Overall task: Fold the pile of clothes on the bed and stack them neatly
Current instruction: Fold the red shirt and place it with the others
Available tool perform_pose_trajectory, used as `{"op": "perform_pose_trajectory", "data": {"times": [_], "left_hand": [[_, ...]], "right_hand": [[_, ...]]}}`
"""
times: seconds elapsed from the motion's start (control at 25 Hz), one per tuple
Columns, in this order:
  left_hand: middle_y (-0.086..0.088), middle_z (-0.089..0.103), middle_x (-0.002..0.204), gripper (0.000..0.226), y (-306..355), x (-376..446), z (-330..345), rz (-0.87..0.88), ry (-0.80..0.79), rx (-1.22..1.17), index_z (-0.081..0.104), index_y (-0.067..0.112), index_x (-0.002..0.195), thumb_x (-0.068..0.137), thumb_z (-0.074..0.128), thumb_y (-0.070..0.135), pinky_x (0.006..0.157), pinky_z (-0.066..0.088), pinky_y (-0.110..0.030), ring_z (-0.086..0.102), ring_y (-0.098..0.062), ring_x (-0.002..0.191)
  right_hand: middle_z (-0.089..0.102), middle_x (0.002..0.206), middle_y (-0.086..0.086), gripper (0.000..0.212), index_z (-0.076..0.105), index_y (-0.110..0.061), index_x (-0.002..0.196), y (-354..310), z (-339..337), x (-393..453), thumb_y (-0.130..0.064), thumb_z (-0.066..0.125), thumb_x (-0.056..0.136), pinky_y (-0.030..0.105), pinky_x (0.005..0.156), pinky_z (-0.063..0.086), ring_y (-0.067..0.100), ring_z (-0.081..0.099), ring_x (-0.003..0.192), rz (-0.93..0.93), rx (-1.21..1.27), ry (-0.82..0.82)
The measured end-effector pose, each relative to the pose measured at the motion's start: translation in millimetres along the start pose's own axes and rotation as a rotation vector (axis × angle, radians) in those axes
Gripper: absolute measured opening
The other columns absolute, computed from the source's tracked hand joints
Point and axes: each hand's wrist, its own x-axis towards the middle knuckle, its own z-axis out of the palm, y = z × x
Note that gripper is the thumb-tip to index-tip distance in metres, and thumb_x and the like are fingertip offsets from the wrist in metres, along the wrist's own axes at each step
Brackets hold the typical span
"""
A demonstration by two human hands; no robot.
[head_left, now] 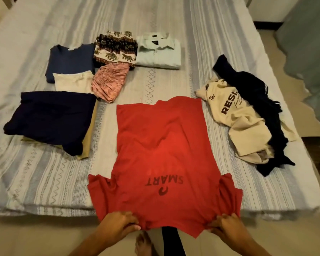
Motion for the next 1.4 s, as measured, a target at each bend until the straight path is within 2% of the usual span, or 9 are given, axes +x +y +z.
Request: {"op": "perform_pose_trajectory", "data": {"times": [0.08,0.2,0.4,0.6,0.8,1.04,1.16,1.24,1.4], "left_hand": [[0.018,0.065,0.119,0.067,14,-9,2,-0.053,-0.045,-0.063,0.064,0.047,0.117,0.085,0.028,0.093,0.084,0.043,-0.018,0.062,0.000,0.109],[0.014,0.070,0.118,0.076,20,-8,0,-0.041,-0.091,-0.177,0.068,0.043,0.107,0.070,0.035,0.100,0.092,0.043,-0.017,0.061,-0.001,0.103],[0.016,0.074,0.092,0.032,1,24,-99,-0.141,0.140,-0.312,0.073,0.034,0.102,0.094,0.060,0.061,0.079,0.057,-0.030,0.068,-0.004,0.085],[0.017,0.074,0.092,0.009,-55,100,-217,-0.203,0.332,-0.270,0.068,0.042,0.092,0.094,0.064,0.050,0.078,0.053,-0.026,0.068,0.000,0.085],[-0.001,0.063,0.122,0.042,-113,187,-285,-0.264,0.392,-0.112,0.059,0.028,0.129,0.094,0.063,0.052,0.095,0.052,-0.039,0.061,-0.019,0.109],[-0.015,0.050,0.138,0.089,-156,273,-292,-0.589,0.485,-0.196,0.046,0.025,0.142,0.074,0.077,0.074,0.108,0.044,-0.054,0.048,-0.039,0.130],[-0.007,0.065,0.109,0.084,-158,283,-307,-0.637,0.484,-0.347,0.045,0.020,0.125,0.070,0.083,0.070,0.081,0.056,-0.042,0.067,-0.031,0.097],[0.004,0.063,0.080,0.078,-159,282,-328,-0.455,0.379,-0.221,0.053,0.020,0.104,0.067,0.068,0.087,0.062,0.046,-0.033,0.063,-0.019,0.072],[0.012,0.057,0.073,0.053,-167,280,-366,-0.193,0.372,0.054,0.056,0.027,0.084,0.083,0.052,0.080,0.062,0.048,-0.039,0.057,-0.010,0.070]], "right_hand": [[0.066,0.102,-0.029,0.024,0.071,-0.052,0.091,-15,-10,-10,-0.062,0.050,0.096,0.024,0.096,0.042,-0.008,0.052,0.114,0.037,0.013,-0.120],[0.057,0.091,-0.016,0.030,0.050,-0.042,0.066,-32,-28,-5,-0.048,0.056,0.095,0.028,0.092,0.048,0.008,0.061,0.103,0.082,-0.002,-0.272],[0.074,0.077,-0.006,0.017,0.065,-0.042,0.074,-33,-125,59,-0.043,0.056,0.089,0.035,0.069,0.055,0.009,0.069,0.070,0.083,0.158,0.010],[0.077,0.092,-0.001,0.006,0.067,-0.031,0.094,-36,-235,154,-0.025,0.066,0.093,0.032,0.079,0.056,0.018,0.072,0.089,0.088,0.235,0.171],[0.068,0.120,0.013,0.049,0.055,-0.010,0.135,-24,-299,278,-0.033,0.071,0.095,0.036,0.092,0.052,0.030,0.066,0.105,0.269,0.502,0.315],[0.068,0.112,0.019,0.106,0.060,0.001,0.115,21,-299,404,-0.077,0.072,0.044,0.043,0.079,0.058,0.035,0.069,0.098,0.551,0.782,0.532],[0.060,0.083,0.007,0.060,0.056,-0.011,0.099,9,-322,399,-0.050,0.089,0.067,0.032,0.064,0.050,0.024,0.059,0.076,0.557,0.973,0.571],[0.059,0.069,0.005,0.026,0.065,-0.012,0.090,18,-337,393,-0.028,0.085,0.084,0.026,0.050,0.041,0.019,0.052,0.061,0.473,0.973,0.445],[0.063,0.062,0.002,0.016,0.074,-0.008,0.087,44,-372,387,-0.017,0.086,0.083,0.016,0.040,0.039,0.013,0.050,0.053,0.307,0.894,0.332]]}}
